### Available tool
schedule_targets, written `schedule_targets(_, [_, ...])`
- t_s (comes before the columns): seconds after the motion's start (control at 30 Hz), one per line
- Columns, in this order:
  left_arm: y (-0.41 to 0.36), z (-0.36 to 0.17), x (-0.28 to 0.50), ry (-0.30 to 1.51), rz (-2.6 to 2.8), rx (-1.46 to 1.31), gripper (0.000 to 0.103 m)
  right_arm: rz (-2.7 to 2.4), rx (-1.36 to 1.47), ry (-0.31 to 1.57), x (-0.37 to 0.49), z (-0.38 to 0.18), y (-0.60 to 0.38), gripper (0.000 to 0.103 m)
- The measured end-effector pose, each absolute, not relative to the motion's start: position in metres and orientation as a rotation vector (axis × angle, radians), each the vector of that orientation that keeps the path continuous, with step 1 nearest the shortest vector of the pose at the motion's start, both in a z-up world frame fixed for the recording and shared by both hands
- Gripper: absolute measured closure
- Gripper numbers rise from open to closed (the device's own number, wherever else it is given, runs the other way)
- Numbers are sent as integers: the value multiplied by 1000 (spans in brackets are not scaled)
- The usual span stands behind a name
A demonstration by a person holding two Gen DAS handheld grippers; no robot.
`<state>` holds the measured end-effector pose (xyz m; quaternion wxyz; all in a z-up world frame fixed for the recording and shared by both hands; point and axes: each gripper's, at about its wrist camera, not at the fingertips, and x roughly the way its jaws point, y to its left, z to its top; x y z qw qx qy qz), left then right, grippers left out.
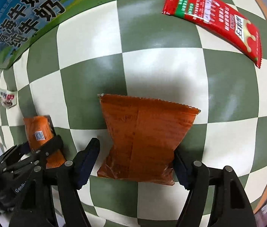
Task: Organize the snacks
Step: 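Carry both orange bags into the box and open both tools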
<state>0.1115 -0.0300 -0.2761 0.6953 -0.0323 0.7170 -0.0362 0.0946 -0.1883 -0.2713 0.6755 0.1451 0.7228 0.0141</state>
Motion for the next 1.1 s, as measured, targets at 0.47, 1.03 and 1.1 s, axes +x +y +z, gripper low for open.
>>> schedule_targets(0.47, [-13, -167, 119, 1486, -184, -274, 57, 119, 428, 1505, 93, -211, -206, 55])
schedule_targets(1.03, [16, -83, 373, 1418, -147, -183, 57, 299, 422, 1165, 277, -57, -141, 55])
schedule_targets(1.1, [23, -96, 394, 1457, -139, -189, 57, 286, 431, 1189, 302, -72, -132, 55])
